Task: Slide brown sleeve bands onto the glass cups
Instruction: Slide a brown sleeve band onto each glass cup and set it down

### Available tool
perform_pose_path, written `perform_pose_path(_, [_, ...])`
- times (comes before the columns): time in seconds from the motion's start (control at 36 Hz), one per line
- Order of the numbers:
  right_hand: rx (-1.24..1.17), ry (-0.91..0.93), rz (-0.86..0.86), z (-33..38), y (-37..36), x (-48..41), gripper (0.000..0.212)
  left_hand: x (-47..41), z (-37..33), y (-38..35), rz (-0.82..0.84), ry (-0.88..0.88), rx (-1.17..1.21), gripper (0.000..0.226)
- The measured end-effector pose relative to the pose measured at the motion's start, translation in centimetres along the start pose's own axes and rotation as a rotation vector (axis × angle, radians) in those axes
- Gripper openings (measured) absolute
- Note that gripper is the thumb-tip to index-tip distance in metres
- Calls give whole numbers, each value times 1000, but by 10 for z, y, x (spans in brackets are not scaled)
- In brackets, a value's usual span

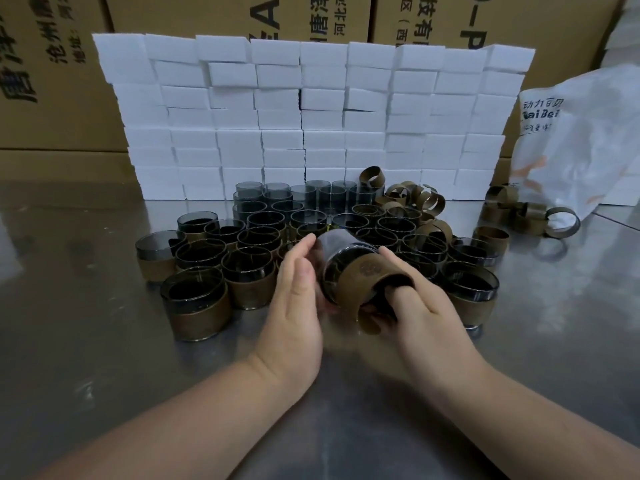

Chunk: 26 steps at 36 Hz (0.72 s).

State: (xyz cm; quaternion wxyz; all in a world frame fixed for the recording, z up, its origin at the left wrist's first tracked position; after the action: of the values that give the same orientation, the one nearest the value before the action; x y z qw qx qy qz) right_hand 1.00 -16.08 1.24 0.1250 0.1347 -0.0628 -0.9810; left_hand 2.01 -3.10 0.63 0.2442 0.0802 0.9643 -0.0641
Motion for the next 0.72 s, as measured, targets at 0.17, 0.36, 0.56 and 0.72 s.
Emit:
perform_pose_path(0.17, [75,39,-90,0,6,-1,48,17,-2,-3,247,-146,-505,89])
perform_pose_path(0.36, [80,63,-58,0,3,-1,47,15,-6,-7,183,-196,-820,72])
perform_pose_path(0.56, [65,120,36,7,0,1,32,9,-5,-3,124,-145,-696,56])
perform_pose_path(0.72, [58,87,104,4,4,1,56,9,-6,0,54,-143,-684,57])
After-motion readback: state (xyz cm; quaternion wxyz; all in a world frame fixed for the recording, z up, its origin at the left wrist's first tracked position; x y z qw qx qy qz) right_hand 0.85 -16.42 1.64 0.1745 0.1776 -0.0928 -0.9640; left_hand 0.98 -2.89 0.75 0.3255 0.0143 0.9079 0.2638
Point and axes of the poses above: each hand's wrist, its own x-axis away from the middle knuckle, its own y-axis out of the back of the hand, z = x × y, the point moved 1 cm from there along -x, towards the middle knuckle, and after that the axes turned 11 degrees about z, right-handed, at the moved point
